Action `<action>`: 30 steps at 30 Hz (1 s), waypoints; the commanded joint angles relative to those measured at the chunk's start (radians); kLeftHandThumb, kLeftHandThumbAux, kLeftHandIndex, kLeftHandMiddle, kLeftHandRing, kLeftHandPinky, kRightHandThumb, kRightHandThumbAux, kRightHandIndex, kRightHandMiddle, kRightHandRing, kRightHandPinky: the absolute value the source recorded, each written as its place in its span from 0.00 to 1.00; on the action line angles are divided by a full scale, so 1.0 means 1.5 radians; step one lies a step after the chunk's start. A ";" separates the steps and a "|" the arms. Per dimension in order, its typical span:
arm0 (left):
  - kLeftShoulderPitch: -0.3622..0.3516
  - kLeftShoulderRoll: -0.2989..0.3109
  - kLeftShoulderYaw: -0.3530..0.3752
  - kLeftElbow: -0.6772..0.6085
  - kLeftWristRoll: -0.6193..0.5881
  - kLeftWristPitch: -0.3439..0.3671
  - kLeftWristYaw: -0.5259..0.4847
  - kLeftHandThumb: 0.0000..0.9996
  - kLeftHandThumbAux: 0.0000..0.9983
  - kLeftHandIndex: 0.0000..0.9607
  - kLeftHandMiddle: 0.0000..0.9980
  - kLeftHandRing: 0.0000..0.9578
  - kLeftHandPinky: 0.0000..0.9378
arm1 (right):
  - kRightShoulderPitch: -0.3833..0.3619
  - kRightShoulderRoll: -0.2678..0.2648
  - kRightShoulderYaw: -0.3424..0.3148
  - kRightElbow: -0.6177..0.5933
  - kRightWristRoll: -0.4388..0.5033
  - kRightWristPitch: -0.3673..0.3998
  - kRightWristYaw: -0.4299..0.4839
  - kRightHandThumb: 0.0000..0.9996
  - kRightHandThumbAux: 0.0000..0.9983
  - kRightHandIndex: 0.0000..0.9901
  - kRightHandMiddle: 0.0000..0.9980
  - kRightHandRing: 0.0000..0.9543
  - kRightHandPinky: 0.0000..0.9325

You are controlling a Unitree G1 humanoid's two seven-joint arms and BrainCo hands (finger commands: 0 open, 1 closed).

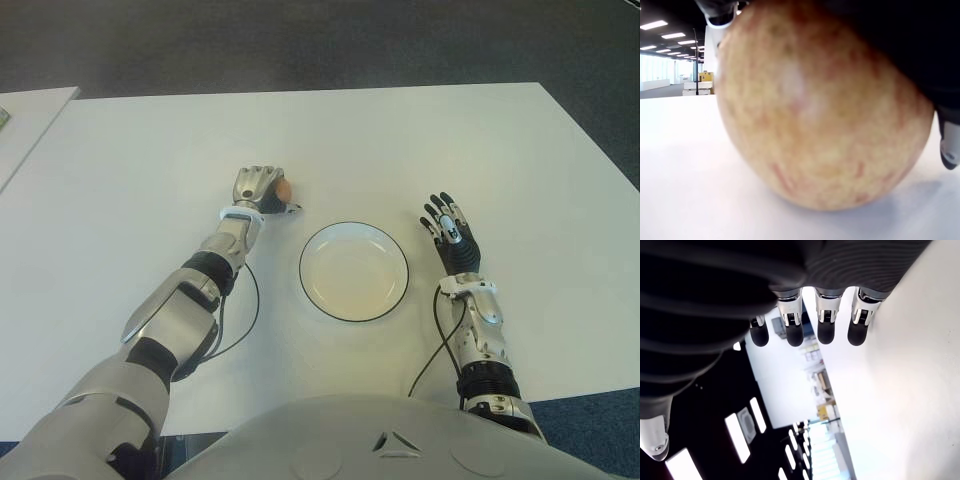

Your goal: Put the apples into the plate.

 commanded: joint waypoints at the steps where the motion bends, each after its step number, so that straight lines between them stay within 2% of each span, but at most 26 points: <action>1: 0.040 -0.011 -0.005 -0.004 -0.006 -0.016 -0.009 0.86 0.67 0.42 0.54 0.89 0.88 | 0.024 0.010 -0.001 0.046 0.000 0.039 -0.008 0.05 0.51 0.02 0.08 0.04 0.03; 7: 0.039 0.011 0.012 -0.080 -0.013 -0.005 -0.018 0.86 0.67 0.42 0.54 0.89 0.87 | 0.009 0.009 -0.003 0.069 -0.006 0.023 -0.007 0.06 0.51 0.02 0.08 0.04 0.01; 15: 0.050 0.062 0.049 -0.240 -0.005 0.019 -0.054 0.86 0.67 0.42 0.54 0.88 0.86 | -0.020 0.008 -0.003 0.125 -0.021 -0.022 -0.004 0.04 0.49 0.02 0.06 0.02 0.00; 20: 0.071 0.099 0.069 -0.362 0.002 0.025 -0.103 0.86 0.67 0.42 0.54 0.88 0.85 | -0.032 0.010 -0.002 0.145 -0.027 -0.032 -0.011 0.03 0.48 0.02 0.05 0.01 0.00; 27: 0.097 0.104 0.095 -0.459 -0.031 0.007 -0.170 0.86 0.67 0.42 0.53 0.88 0.85 | -0.048 0.012 -0.006 0.166 -0.021 -0.035 -0.006 0.03 0.49 0.02 0.05 0.01 0.01; 30: 0.128 0.107 0.110 -0.585 -0.075 0.016 -0.262 0.86 0.67 0.42 0.53 0.88 0.82 | -0.058 0.014 -0.008 0.176 -0.017 -0.034 -0.001 0.03 0.49 0.02 0.04 0.00 0.02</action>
